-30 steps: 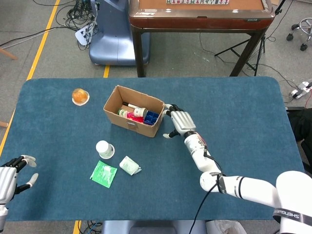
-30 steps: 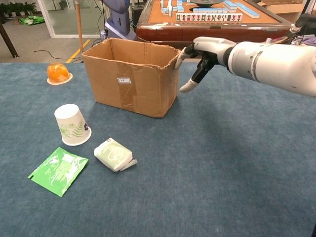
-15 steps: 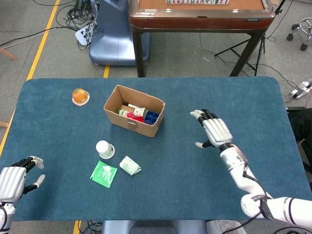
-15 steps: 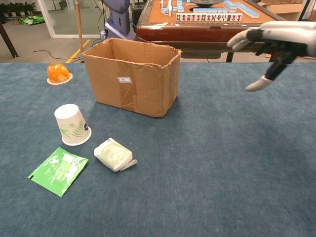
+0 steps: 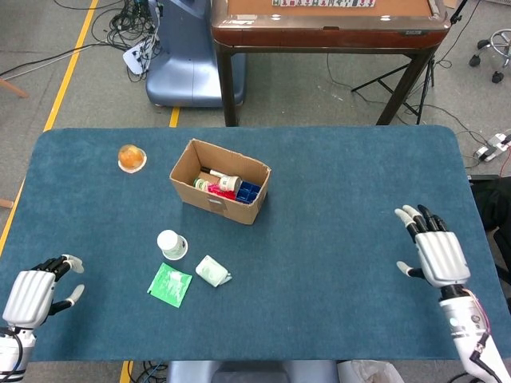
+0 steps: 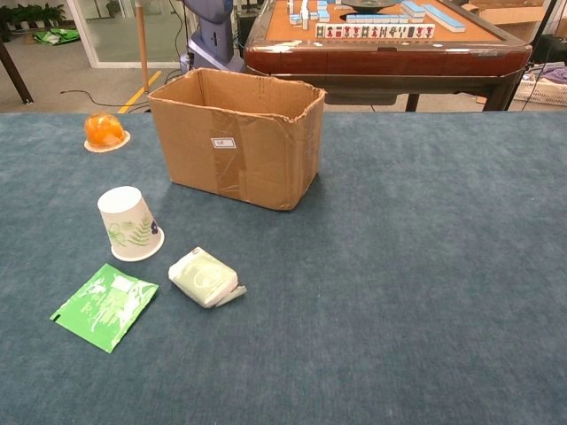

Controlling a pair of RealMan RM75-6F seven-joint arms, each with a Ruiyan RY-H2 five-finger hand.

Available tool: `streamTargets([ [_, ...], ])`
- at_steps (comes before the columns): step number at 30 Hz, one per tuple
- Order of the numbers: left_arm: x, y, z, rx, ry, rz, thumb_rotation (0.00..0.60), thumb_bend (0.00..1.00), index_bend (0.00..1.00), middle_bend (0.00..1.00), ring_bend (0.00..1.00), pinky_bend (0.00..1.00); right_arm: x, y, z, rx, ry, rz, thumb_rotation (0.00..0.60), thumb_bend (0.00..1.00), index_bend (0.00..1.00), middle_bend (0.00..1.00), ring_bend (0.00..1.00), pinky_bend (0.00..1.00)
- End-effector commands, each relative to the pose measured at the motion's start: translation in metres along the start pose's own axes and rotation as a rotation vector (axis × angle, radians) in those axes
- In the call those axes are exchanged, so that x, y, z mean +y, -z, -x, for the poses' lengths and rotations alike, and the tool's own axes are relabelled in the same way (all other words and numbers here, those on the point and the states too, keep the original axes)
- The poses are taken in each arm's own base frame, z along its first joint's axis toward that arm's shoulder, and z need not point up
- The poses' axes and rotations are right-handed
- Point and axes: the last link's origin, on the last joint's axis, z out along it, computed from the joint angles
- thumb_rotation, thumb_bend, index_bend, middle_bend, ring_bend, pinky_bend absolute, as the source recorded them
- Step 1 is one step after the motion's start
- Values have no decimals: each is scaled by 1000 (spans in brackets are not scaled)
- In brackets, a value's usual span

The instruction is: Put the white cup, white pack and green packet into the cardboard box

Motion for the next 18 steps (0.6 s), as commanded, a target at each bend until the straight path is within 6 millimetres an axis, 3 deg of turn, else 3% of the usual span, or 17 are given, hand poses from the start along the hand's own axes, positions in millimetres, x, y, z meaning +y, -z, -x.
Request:
streamTargets([
  [1,1,-2,-1,26,35,7,600,246,462,421,428,584,16,22,-1,7,-19,35,600,85,132,124,36,169],
  [5,6,-6,-2,2,109,29,600,246,381,409,375,582,30,40,-6,31,-64,64,600,85,132,128,36,169],
  [13,42,-35,-10,-125,92,174,600,236,152,153,198,472,53,58,-19,120,-157,96,600,85,132,141,36,169],
  [16,56,-50,-7,-173,66,231,600,232,111,9,133,472,58,64,-24,129,-170,98,600,85,132,141,36,169],
  [18,65,-58,-4,-194,63,263,600,231,104,0,119,472,60,66,-28,151,-185,96,600,85,132,142,36,169],
])
